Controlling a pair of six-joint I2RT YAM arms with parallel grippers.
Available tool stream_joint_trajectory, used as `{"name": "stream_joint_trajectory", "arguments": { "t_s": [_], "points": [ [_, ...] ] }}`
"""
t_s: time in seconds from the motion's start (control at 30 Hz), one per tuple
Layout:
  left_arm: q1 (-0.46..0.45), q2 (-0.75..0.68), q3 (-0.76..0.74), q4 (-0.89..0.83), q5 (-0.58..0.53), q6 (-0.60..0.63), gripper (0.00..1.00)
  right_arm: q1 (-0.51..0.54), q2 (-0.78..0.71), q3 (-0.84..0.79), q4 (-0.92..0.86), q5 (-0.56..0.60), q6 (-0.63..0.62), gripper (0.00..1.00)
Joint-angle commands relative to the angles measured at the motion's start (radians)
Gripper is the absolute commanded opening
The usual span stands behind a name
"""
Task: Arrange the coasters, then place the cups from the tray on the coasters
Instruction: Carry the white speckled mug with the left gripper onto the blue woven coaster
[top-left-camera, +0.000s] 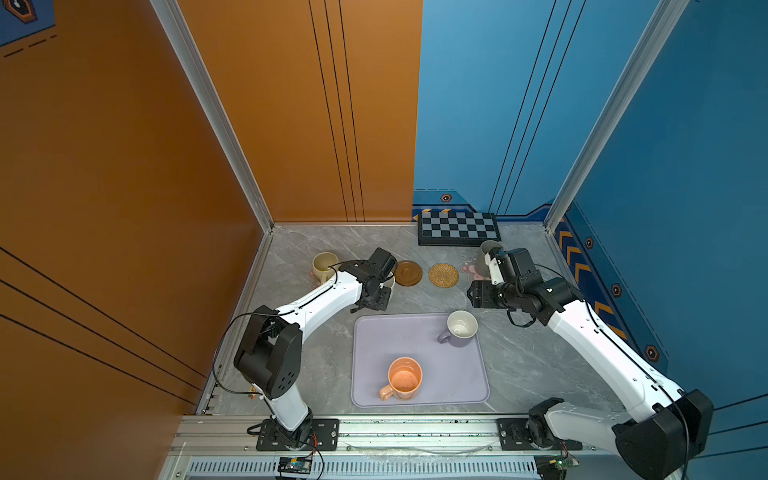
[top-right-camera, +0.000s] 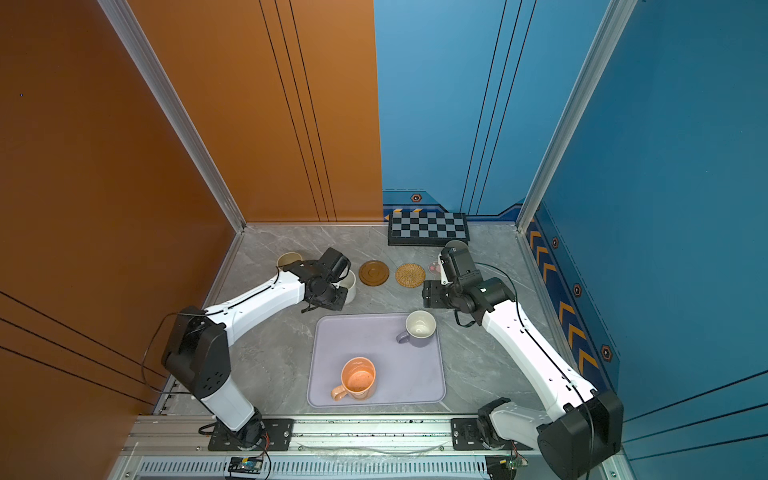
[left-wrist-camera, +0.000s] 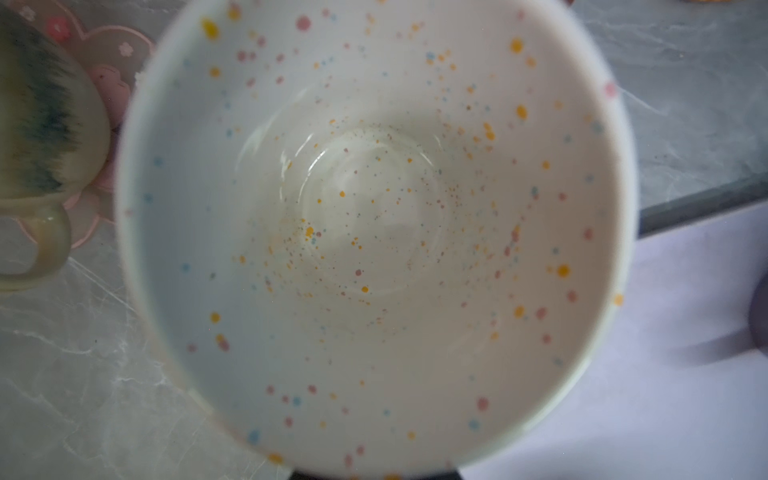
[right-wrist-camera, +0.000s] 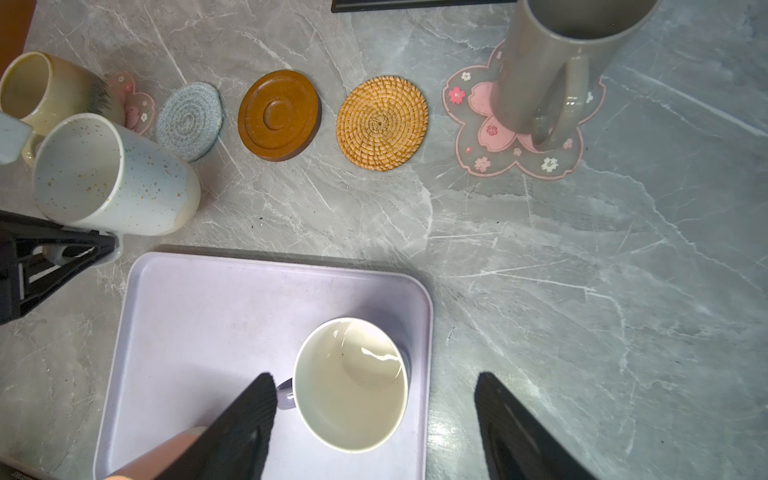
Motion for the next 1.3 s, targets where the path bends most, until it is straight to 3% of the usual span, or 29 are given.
{"name": "stream_joint_trajectory", "arguments": {
  "t_s": [0.0,0.4,1.27],
  "points": [
    [0.027,0.026,0.095,0.031,-0.097,-0.014,0.0,-0.013,0.009,0.015,0.017,-0.013,-0.027,0.77],
    [0.116,0.192,0.28,0.031,-0.064,-0.025,0.0,-0.059,0.02,-0.01,0.039,-0.056,-0.044,0.77],
    [0.161,0.264,0.275,0.109,-0.01,-0.052,0.0,-0.078,0.041,-0.019,0.06,-0.088,-0.044,0.77]
  ]
}}
